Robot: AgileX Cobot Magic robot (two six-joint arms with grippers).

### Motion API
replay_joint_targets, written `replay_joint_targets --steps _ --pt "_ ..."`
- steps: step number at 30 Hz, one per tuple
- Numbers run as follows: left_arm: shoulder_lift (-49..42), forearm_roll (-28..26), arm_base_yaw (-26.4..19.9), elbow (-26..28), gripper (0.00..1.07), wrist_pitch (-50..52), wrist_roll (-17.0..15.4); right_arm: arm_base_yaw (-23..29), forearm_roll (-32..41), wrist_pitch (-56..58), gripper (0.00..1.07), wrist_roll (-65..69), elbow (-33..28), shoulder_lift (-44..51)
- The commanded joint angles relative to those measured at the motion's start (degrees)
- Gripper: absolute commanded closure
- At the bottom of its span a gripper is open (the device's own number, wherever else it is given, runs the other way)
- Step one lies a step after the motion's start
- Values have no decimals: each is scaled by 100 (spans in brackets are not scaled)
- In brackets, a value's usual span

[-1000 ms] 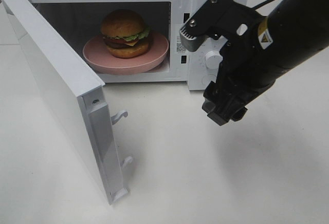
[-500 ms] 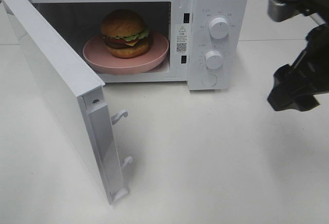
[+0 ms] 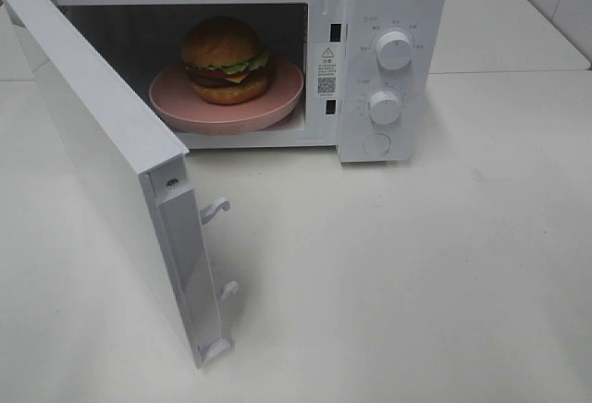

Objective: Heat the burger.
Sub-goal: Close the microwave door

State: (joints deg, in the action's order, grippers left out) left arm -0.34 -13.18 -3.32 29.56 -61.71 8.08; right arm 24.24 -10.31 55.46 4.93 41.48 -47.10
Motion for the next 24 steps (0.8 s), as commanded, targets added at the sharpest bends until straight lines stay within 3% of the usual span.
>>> replay_joint_targets --steps 1,15,24 --pt "-80 -29 11 -6 6 34 0 -34 -6 126 32 74 -218 476" --pt "-80 -29 11 -6 6 34 0 -69 0 527 32 80 -796 2384" --pt "-80 -29 11 -6 6 34 6 -968 52 527 32 74 -1106 3867"
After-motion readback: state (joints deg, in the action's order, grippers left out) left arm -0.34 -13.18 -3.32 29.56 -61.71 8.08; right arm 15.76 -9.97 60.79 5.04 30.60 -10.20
